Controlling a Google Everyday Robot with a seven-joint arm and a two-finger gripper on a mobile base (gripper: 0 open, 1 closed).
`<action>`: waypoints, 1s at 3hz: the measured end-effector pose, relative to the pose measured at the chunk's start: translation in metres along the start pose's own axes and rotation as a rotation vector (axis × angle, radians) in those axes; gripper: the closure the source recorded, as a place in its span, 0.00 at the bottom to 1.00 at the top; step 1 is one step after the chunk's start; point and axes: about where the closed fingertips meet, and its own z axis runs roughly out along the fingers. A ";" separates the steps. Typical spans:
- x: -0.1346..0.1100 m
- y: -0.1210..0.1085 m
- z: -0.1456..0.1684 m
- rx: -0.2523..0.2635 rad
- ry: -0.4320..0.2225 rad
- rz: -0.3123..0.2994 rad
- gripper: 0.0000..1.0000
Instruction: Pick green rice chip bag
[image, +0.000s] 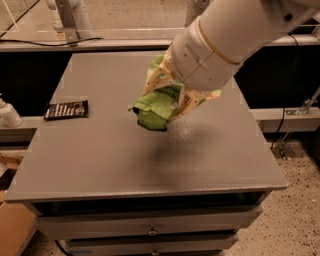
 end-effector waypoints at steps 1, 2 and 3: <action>0.020 -0.016 -0.007 0.002 -0.010 -0.021 1.00; 0.037 -0.024 -0.016 0.010 -0.007 -0.052 1.00; 0.051 -0.029 -0.034 0.022 0.015 -0.099 1.00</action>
Offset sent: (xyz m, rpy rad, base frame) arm 0.0632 -0.0167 0.0358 -0.0007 -0.0489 0.0790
